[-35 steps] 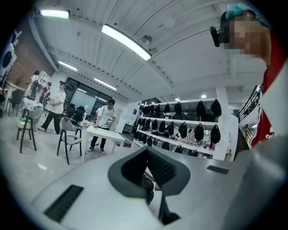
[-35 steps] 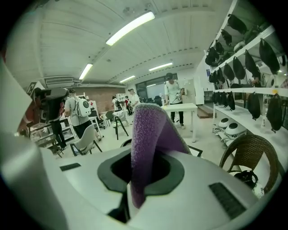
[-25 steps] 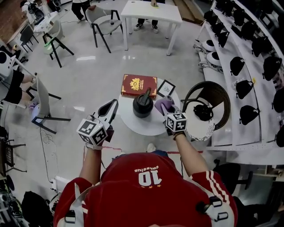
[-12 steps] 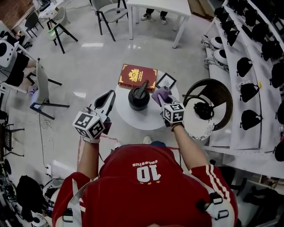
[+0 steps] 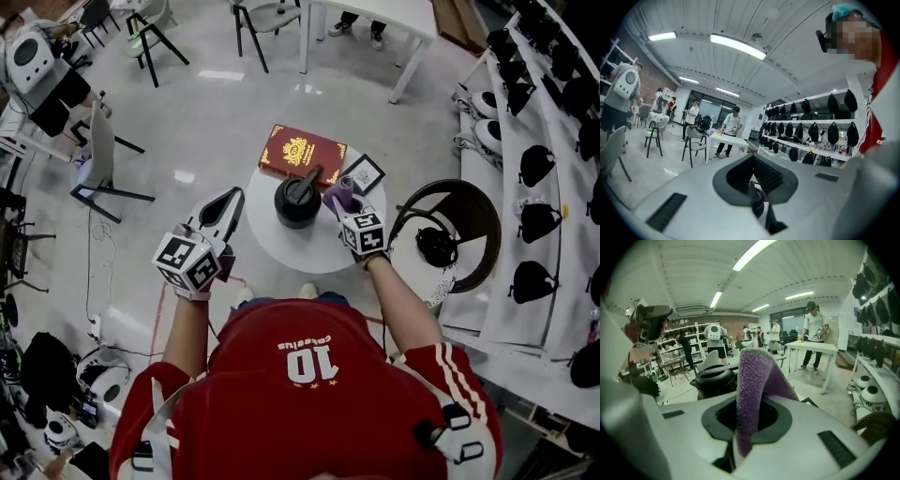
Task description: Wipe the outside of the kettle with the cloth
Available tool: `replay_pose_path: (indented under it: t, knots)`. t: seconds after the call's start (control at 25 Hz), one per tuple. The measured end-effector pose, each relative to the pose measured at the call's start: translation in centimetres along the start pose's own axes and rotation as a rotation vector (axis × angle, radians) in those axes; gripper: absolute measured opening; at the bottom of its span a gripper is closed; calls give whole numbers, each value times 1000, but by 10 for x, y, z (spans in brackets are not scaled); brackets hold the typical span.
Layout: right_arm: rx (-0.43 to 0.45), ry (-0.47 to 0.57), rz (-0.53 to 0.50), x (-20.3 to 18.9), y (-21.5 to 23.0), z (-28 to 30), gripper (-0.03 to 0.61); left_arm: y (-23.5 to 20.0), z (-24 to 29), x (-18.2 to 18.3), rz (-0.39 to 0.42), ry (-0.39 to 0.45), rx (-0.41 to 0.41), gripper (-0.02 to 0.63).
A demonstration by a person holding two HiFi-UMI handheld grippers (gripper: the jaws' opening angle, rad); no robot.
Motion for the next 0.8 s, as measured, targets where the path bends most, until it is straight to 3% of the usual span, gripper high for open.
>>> replay_pose_path:
  t: [0.2, 0.8]
  knots:
    - [51, -37, -99, -2, -1, 14, 44, 3, -5, -4, 5, -3, 51, 6]
    - [193, -85, -206, -10, -15, 31, 44, 20, -20, -15, 20, -3, 146, 6]
Point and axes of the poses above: the fingertips, and each gripper's own axes: z forward along the fingers, y to its right, x out of its top, the point moved 2 cm from there along -z, backward along the fingers, and after that the axes turned 1 degree about -x, right-handed, at the moved point
